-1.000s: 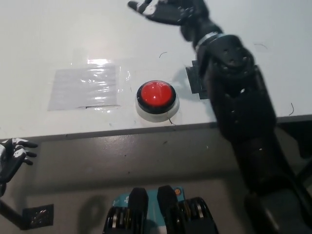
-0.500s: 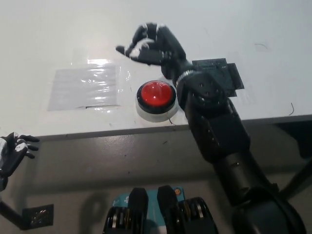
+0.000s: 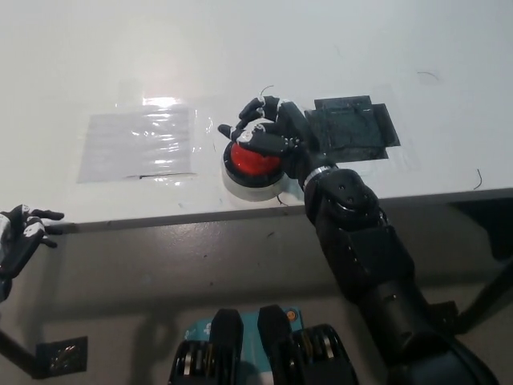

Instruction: The robot uses its right hand to make a fist and press the red button kept in the middle of the desk

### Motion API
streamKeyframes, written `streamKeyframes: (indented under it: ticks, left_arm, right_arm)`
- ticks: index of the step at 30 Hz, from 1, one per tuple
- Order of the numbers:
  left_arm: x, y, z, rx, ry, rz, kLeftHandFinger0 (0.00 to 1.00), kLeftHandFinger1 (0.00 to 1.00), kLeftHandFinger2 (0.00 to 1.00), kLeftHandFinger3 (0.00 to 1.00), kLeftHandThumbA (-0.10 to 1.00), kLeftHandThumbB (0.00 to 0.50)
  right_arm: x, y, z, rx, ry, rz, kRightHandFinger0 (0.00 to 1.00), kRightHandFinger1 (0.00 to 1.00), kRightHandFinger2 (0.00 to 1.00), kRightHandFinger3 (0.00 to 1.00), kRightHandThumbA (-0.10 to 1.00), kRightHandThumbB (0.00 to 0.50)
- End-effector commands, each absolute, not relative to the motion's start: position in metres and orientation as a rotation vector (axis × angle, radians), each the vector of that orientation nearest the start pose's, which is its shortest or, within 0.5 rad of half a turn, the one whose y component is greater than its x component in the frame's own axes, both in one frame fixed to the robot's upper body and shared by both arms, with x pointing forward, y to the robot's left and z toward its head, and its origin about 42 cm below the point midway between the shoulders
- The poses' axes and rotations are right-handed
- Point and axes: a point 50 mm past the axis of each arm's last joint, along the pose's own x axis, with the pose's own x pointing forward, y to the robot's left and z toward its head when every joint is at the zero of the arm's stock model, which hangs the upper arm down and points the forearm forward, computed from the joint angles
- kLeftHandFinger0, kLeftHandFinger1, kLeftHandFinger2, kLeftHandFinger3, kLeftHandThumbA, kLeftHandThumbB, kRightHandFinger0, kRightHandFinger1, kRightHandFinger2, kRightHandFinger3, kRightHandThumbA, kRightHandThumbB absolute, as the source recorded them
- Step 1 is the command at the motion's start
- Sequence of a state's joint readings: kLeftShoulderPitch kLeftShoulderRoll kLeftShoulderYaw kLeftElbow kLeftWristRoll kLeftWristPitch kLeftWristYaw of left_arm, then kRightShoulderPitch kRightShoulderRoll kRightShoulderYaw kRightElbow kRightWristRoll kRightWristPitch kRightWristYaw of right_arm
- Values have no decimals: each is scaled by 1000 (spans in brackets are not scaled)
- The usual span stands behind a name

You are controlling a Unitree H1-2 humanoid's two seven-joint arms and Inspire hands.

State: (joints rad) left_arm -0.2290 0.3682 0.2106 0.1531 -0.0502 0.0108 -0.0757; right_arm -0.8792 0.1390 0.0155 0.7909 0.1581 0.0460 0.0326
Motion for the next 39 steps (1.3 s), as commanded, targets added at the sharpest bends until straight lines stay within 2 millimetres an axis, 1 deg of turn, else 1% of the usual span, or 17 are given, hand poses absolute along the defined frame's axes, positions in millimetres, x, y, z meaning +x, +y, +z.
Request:
streamKeyframes:
  ticks: [1, 4, 5, 7, 9, 10, 12, 14, 17, 19, 21, 23, 26, 29, 32, 37, 39]
  left_arm:
    - [357, 386, 187, 328, -160, 126, 507, 530, 596, 633, 548, 2]
    - [357, 386, 188, 303, -163, 122, 467, 494, 563, 610, 534, 6]
    - [358, 386, 187, 309, -158, 125, 475, 502, 573, 618, 533, 1]
    - [358, 385, 188, 305, -159, 131, 443, 474, 543, 608, 520, 2]
    - [358, 386, 187, 297, -153, 131, 464, 493, 560, 623, 509, 0]
    - [358, 385, 188, 284, -157, 128, 434, 466, 530, 600, 491, 0]
    - [358, 385, 188, 287, -149, 132, 470, 501, 569, 625, 503, 8]
    - [358, 384, 188, 295, -153, 133, 461, 493, 565, 621, 505, 1]
    - [358, 385, 188, 290, -166, 120, 449, 477, 543, 600, 494, 0]
    - [357, 385, 188, 300, -152, 126, 471, 498, 558, 613, 521, 9]
    - [357, 385, 188, 304, -151, 132, 466, 499, 568, 627, 525, 8]
    - [358, 385, 187, 297, -155, 128, 463, 498, 577, 640, 509, 0]
    - [358, 386, 186, 300, -167, 119, 478, 504, 571, 617, 503, 0]
    - [359, 386, 186, 285, -159, 127, 424, 456, 527, 590, 490, 0]
    - [358, 385, 187, 297, -150, 134, 464, 490, 555, 609, 505, 6]
    - [356, 388, 185, 307, -151, 127, 436, 471, 540, 599, 508, 0]
    - [356, 388, 184, 299, -144, 135, 432, 470, 528, 582, 499, 0]
  right_arm:
    - [503, -43, 220, 167, -9, 377, 0, 0, 284, 292, 837, 25]
    - [497, -42, 206, 154, 39, 372, 0, 0, 232, 242, 827, 27]
    - [493, -42, 198, 161, 68, 376, 0, 0, 225, 228, 827, 6]
    - [490, -43, 189, 163, 83, 385, 0, 0, 220, 214, 849, 0]
    - [488, -44, 184, 164, 94, 387, 0, 0, 219, 223, 865, 0]
    - [486, -47, 177, 167, 114, 390, 0, 0, 205, 210, 878, 0]
    - [484, -51, 170, 178, 133, 385, 0, 0, 192, 213, 864, 3]
    - [483, -55, 166, 184, 169, 363, 0, 0, 200, 229, 859, 35]
    - [482, -59, 162, 189, 197, 347, 0, 0, 208, 251, 862, 33]
    - [481, -62, 161, 195, 203, 334, 0, 0, 247, 301, 858, 27]
    - [482, -62, 163, 194, 205, 326, 0, 0, 282, 356, 877, 45]
    - [483, -63, 164, 197, 203, 336, 0, 0, 285, 370, 868, 46]
    - [482, -62, 164, 183, 200, 346, 0, 0, 265, 355, 864, 44]
    - [482, -62, 162, 168, 201, 353, 0, 0, 247, 319, 878, 24]
    - [483, -60, 163, 177, 205, 348, 0, 0, 247, 301, 879, 58]
    - [489, -54, 181, 197, 171, 348, 0, 0, 283, 334, 868, 49]
    - [497, -51, 203, 178, 117, 365, 0, 10, 299, 343, 873, 37]
